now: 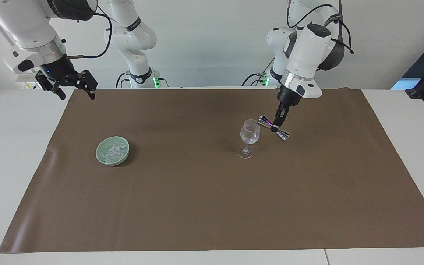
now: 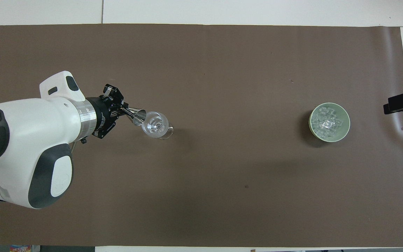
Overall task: Pour wine and add ice with both arms
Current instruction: 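Bring the silver pourer back to its spot with the left gripper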
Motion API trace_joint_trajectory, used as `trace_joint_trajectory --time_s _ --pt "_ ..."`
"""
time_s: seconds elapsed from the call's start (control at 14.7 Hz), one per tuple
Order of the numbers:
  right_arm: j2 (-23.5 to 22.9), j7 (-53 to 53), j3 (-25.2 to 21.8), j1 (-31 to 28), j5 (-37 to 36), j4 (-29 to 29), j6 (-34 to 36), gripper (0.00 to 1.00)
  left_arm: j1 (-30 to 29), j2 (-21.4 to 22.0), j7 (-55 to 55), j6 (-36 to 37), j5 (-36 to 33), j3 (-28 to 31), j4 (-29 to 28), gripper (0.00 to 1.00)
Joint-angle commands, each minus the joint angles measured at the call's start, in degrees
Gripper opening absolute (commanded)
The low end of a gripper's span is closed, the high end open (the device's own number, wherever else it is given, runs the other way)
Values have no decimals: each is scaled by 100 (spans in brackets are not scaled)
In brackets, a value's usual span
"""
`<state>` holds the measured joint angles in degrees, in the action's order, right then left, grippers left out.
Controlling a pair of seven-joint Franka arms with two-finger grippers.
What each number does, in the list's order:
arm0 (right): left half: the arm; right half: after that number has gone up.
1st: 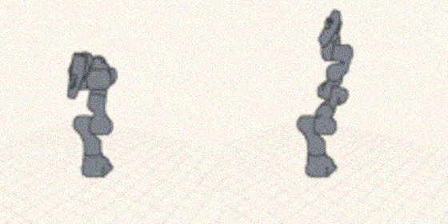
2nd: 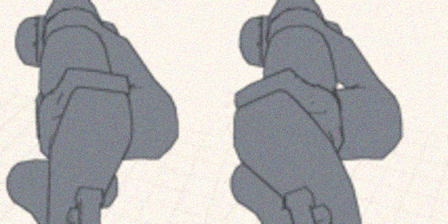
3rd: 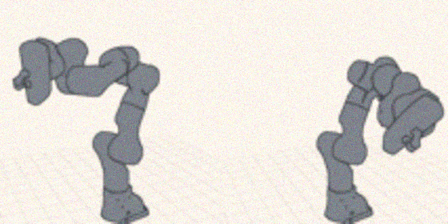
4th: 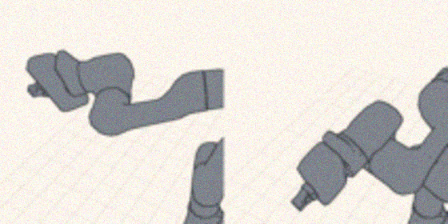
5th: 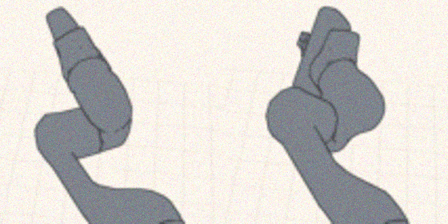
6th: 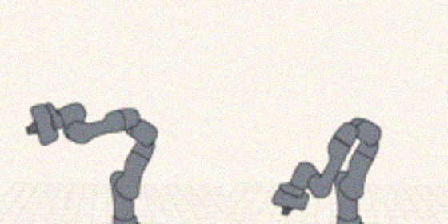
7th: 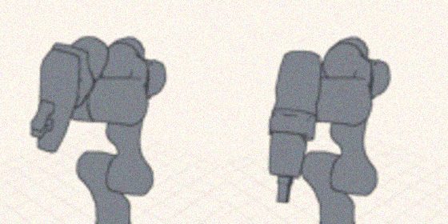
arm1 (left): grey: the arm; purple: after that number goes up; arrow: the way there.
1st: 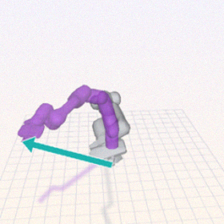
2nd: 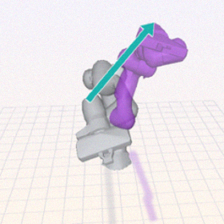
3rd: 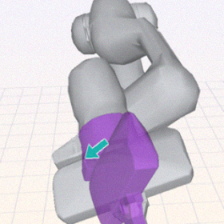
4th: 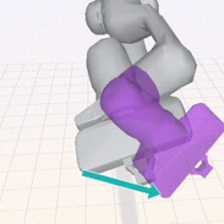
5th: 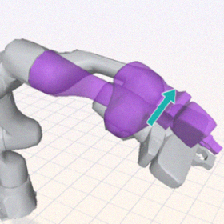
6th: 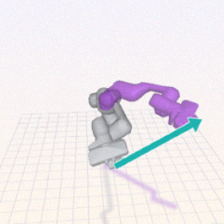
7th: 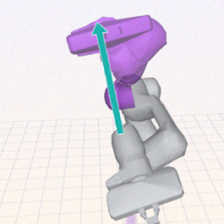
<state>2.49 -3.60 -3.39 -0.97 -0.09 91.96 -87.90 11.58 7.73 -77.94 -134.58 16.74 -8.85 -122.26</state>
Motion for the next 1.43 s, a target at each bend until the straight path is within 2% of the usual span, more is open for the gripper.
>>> trace_joint_trajectory --time_s 0.0,0.2,0.48,0.82,0.95,1.15,1.36 --pt "32 -62 40 -70 88 42 19 100 -480 54 234 221 1029 -21 18 0" --pt "32 -62 40 -79 88 42 19 100 -1085 -139 945 352 2391 -21 18 0" --pt "58 -45 40 -70 88 120 28 100 -2095 -815 1895 449 3755 -21 71 0" --pt "58 -185 49 -79 124 147 -69 100 -3090 -1948 2125 1082 4407 -29 949 0" --pt "145 -334 49 -18 124 444 -392 100 -3284 -2309 2493 1135 4976 -29 1107 0" --pt "401 -772 84 0 132 1191 -990 100 -3662 -2556 2706 1302 5663 -29 1117 0" --pt "349 -1248 75 -88 132 1465 -1298 100 -4092 -2802 2951 1609 6129 -29 1117 0"
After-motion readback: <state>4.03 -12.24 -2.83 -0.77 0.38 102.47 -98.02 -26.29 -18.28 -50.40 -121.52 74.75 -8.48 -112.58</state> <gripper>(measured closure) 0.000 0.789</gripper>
